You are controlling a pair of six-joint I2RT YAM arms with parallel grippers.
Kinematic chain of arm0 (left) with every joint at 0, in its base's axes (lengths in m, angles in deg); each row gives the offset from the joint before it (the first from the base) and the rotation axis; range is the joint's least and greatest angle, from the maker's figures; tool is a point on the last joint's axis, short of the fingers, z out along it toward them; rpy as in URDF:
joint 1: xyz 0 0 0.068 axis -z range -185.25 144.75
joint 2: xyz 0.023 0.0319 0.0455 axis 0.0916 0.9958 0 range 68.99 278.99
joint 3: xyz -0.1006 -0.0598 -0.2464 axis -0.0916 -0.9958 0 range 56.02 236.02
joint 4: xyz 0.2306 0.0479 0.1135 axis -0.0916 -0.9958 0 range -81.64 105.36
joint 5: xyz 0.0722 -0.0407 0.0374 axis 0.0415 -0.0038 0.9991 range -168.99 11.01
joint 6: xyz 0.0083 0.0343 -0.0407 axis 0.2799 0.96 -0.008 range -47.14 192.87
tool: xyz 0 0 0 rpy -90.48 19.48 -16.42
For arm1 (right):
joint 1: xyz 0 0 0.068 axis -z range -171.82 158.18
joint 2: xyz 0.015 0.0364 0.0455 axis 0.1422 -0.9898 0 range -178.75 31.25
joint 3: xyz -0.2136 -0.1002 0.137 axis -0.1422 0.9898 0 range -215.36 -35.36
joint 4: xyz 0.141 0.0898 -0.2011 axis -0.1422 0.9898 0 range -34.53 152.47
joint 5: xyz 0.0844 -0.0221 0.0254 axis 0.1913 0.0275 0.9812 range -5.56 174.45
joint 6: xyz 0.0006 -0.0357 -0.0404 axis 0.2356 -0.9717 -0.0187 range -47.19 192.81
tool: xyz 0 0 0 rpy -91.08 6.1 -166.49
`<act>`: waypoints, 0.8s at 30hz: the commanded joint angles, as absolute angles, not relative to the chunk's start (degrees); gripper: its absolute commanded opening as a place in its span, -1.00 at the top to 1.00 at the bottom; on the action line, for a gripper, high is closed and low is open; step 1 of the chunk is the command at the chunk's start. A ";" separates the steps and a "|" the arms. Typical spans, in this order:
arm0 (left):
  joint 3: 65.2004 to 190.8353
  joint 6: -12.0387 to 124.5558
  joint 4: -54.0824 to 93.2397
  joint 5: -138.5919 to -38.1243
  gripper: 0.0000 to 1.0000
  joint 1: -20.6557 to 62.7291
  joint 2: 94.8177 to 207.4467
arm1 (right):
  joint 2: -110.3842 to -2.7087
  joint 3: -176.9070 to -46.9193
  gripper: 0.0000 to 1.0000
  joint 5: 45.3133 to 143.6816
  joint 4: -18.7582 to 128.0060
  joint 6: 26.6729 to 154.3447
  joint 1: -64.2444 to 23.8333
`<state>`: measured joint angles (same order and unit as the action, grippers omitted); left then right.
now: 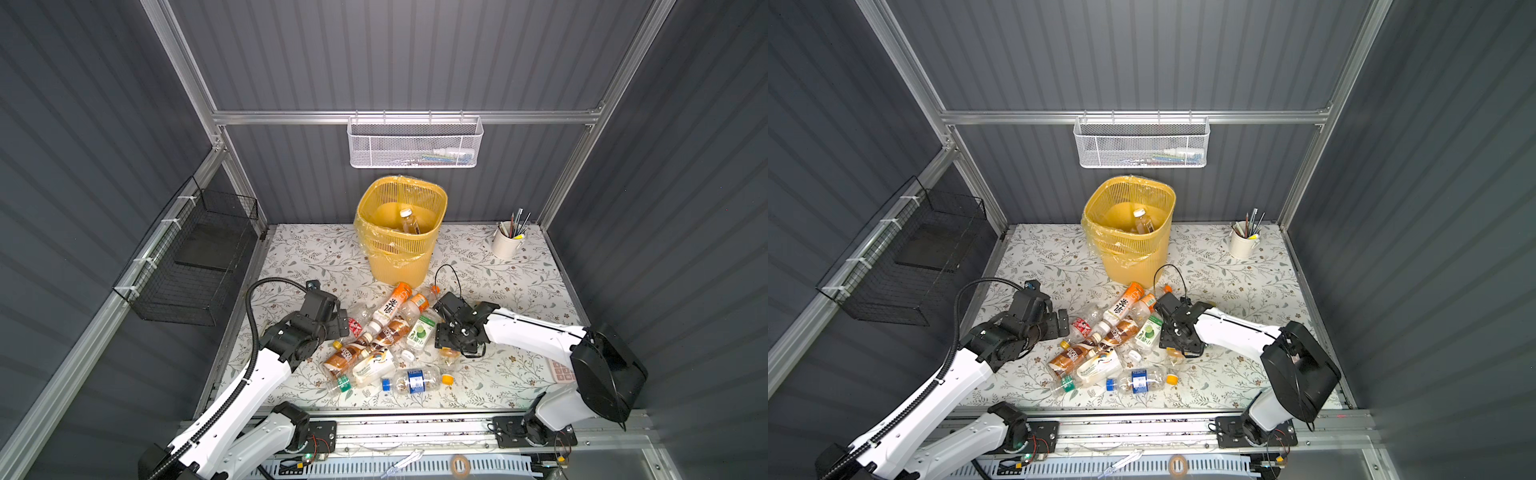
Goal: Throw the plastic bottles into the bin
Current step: 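Lower the left gripper to the pile while the right gripper grasps the yellow juice bottle, then lift the yellow juice bottle with the right gripper and release it over the bin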
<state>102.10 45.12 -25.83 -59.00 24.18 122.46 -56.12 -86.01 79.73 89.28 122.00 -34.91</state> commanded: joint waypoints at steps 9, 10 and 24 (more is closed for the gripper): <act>101.11 43.23 -26.76 -58.39 -0.99 23.93 122.95 | -47.81 -82.37 -0.12 79.38 83.78 121.25 -33.12; 101.11 43.25 -26.76 -58.24 -0.99 23.93 123.04 | -45.84 -82.14 -0.10 78.88 83.84 121.02 -32.80; 101.44 43.87 -25.90 -56.39 -0.99 23.93 124.61 | -24.62 -109.30 -0.01 73.90 85.23 102.66 -19.44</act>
